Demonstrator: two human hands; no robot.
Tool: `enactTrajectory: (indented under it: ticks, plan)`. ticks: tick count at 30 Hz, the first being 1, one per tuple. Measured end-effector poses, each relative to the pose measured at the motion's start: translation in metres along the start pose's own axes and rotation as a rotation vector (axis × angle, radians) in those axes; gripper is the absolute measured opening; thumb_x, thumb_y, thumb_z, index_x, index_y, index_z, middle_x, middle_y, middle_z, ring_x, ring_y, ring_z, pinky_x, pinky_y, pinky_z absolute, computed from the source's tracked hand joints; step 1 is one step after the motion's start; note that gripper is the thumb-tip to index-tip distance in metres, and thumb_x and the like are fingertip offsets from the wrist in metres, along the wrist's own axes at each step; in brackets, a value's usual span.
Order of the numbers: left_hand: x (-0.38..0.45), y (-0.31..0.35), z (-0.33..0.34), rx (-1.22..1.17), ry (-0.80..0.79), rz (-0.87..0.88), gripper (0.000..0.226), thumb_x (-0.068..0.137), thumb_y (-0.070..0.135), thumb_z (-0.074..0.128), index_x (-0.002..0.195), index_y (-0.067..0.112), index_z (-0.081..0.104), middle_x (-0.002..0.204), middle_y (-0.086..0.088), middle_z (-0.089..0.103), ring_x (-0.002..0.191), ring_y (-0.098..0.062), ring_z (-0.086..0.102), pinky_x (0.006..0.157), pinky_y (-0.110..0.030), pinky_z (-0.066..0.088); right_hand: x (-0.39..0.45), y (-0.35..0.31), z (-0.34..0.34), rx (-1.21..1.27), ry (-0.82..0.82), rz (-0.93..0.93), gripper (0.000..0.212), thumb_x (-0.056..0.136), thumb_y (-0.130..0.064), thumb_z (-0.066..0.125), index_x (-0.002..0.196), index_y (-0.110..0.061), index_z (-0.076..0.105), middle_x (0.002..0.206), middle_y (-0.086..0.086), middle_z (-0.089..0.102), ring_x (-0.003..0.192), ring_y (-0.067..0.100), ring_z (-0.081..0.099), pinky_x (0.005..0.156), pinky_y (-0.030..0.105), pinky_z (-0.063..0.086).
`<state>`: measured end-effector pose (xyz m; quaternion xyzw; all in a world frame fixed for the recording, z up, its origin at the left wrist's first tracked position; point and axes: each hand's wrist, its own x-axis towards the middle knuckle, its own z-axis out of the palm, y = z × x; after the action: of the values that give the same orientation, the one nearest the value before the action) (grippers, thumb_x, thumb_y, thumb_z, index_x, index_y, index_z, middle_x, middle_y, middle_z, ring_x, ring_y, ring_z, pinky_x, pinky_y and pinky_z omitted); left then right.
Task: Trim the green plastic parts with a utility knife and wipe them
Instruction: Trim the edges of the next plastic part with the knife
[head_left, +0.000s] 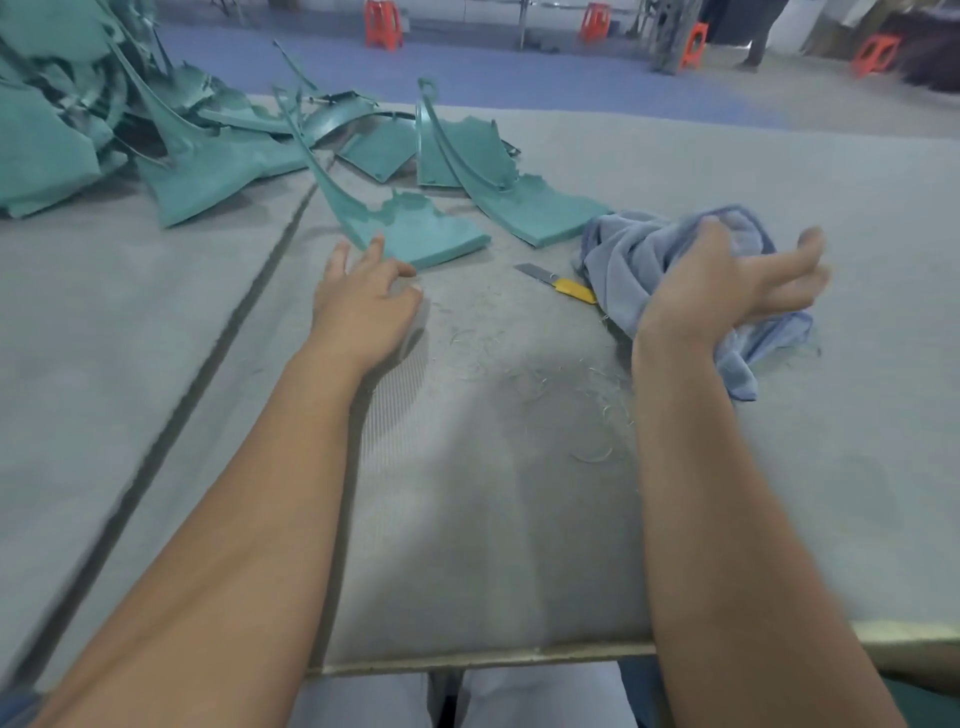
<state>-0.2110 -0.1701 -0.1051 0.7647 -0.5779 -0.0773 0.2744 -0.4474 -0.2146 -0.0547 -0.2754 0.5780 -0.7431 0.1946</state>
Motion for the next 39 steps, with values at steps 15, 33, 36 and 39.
enactTrajectory:
  ticks: [15,33,36,39]
  plan:
    - [-0.005,0.013,-0.019,0.164,0.258,0.014,0.033,0.094,0.034,0.041,0.121,0.025,0.058,0.106,-0.01,0.067,0.104,-0.032,0.057,0.09,-0.039,0.039,-0.034,0.029,0.021,-0.895,-0.892,-0.597,0.04,0.101,-0.03,0.031,0.128,-0.006,0.049,0.13,0.018,0.054,0.119,0.036,0.047,0.1,0.042,0.034]
    - [-0.014,0.017,-0.004,0.13,0.094,0.096,0.071,0.084,0.062,0.053,0.145,0.031,0.036,0.16,-0.006,0.02,0.148,-0.026,0.008,0.119,-0.046,0.011,-0.029,0.038,0.017,-1.21,-0.799,-0.669,0.042,0.093,-0.034,0.046,0.122,-0.006,0.053,0.128,0.018,0.051,0.122,0.036,0.041,0.103,0.041,0.031]
    - [-0.017,0.021,0.004,0.181,-0.054,0.142,0.082,0.081,0.07,0.051,0.149,0.033,0.025,0.16,-0.004,0.021,0.149,-0.024,0.01,0.118,-0.052,0.009,-0.03,0.038,0.017,-1.185,-0.77,-0.755,0.035,0.095,-0.031,0.042,0.109,-0.003,0.059,0.115,0.019,0.057,0.112,0.037,0.049,0.093,0.041,0.037]
    - [-0.015,0.02,0.007,0.241,-0.068,0.093,0.078,0.085,0.07,0.046,0.148,0.029,0.029,0.155,-0.001,0.031,0.142,-0.025,0.027,0.113,-0.053,0.021,-0.031,0.037,0.017,-1.179,-0.698,-0.859,0.032,0.098,-0.026,0.038,0.101,-0.003,0.061,0.109,0.019,0.058,0.106,0.036,0.051,0.088,0.041,0.038]
